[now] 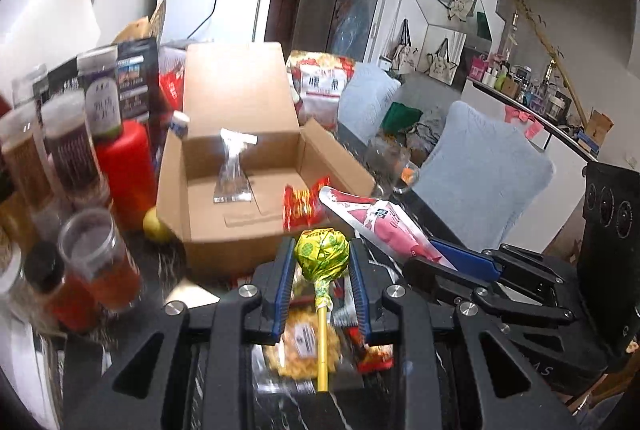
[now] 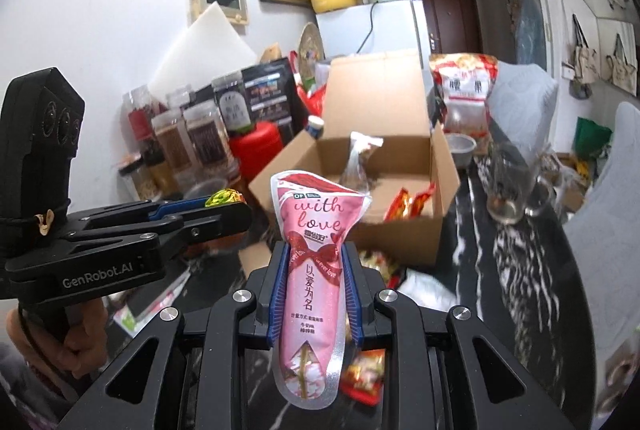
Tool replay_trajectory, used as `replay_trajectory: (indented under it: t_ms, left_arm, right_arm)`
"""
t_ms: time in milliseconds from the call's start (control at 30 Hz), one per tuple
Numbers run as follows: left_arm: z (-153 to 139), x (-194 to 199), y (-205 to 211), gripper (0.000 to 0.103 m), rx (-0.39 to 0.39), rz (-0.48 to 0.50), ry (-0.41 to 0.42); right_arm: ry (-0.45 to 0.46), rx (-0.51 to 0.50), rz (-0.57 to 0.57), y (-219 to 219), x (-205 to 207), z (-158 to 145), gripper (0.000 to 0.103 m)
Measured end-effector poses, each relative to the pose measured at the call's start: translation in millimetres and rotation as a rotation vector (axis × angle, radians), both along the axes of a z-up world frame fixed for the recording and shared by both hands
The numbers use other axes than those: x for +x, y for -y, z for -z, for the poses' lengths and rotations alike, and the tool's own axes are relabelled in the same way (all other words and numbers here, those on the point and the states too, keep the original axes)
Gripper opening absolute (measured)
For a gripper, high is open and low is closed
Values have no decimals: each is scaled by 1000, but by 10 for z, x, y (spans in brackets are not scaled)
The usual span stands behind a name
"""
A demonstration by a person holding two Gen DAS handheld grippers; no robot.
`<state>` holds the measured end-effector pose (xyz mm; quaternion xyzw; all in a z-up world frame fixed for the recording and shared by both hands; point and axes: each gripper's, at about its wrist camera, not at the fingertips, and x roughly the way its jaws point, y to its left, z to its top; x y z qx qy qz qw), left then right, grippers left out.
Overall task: Organize snacks
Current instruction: 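Carry the lollipop and pink pouch over the cardboard box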
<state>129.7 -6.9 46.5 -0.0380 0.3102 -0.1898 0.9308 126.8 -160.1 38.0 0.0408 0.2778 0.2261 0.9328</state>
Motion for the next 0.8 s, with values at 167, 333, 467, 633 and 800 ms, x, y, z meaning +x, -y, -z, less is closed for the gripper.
replay_trajectory:
  t_ms: [167, 333, 467, 633, 800]
  left_arm:
    - [-83, 263, -35, 26, -28, -5, 15]
    - [-122, 516, -48, 26, -53, -5, 17]
    - [-190, 771, -52, 26, -58, -9, 34]
    - [-276, 1069, -59, 26, -75, -2, 71]
    - [-323, 1366, -46, 26, -73, 1, 95]
  right_arm:
    - [21, 0, 1, 8, 253, -103, 26]
    - [32, 20, -12, 8, 531, -172, 26]
    - [41, 12, -5, 3, 763, -216, 26]
    - [40, 9, 21, 28, 1055, -245, 26]
    - [31, 17, 40, 72, 1375, -249, 26]
